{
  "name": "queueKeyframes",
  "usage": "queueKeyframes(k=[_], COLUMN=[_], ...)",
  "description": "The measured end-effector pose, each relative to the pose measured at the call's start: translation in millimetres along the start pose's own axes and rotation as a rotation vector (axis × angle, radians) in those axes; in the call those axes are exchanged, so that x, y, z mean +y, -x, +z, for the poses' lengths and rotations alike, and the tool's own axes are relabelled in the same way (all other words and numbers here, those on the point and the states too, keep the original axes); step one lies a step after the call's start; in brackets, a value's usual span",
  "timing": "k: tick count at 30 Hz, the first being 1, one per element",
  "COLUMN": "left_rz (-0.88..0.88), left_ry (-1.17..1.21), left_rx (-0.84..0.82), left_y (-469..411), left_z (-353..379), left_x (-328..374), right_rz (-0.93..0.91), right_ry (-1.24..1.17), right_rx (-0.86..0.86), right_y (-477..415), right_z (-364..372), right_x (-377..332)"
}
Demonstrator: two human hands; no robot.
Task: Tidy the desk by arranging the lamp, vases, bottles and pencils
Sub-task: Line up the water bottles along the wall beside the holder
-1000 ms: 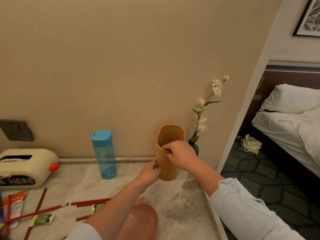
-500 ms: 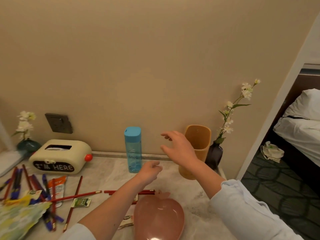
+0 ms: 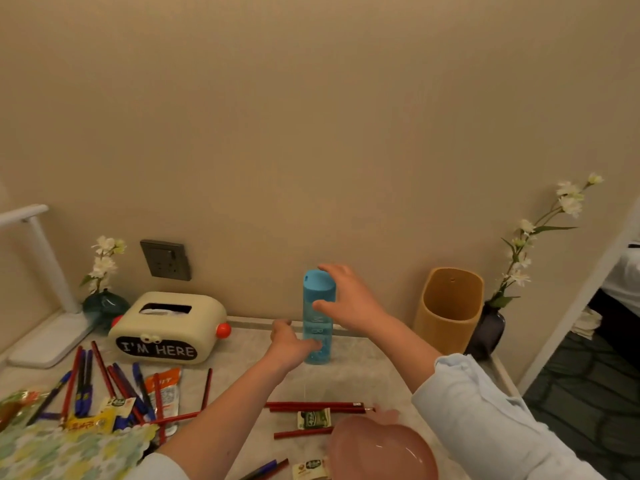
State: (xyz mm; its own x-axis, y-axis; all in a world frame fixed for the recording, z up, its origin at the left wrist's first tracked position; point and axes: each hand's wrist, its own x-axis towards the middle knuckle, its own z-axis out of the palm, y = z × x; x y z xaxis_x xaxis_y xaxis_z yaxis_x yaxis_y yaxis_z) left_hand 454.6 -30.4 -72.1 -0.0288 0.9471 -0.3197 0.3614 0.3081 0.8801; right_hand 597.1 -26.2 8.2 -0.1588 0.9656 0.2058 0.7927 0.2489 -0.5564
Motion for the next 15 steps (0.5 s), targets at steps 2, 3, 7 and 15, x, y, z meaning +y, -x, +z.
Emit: queueKeyframes(k=[2, 3, 7, 15], left_rz=[0.032, 0.057, 0.189, 0.233], left_ry=[0.016, 0.020, 0.101, 0.079], left_rx=[-0.022, -0.042, -0.120, -0.140], left_y=[-8.1, -10.8, -20.4, -15.7], left_z=[0.5, 1.9, 12.2, 43.3], left_x=[-0.9, -1.3, -3.7, 4.2], right_rz=[0.016, 0.023, 0.042, 0.081], right_ry=[0.012, 0.013, 0.002, 0.088], right_rx=[-0.010, -0.014, -0.013, -0.019], right_y=[-4.6, -6.4, -8.7, 4.3], right_z=[1.2, 1.3, 0.3, -28.7], right_x=[2.4, 4.3, 13.3, 32.7])
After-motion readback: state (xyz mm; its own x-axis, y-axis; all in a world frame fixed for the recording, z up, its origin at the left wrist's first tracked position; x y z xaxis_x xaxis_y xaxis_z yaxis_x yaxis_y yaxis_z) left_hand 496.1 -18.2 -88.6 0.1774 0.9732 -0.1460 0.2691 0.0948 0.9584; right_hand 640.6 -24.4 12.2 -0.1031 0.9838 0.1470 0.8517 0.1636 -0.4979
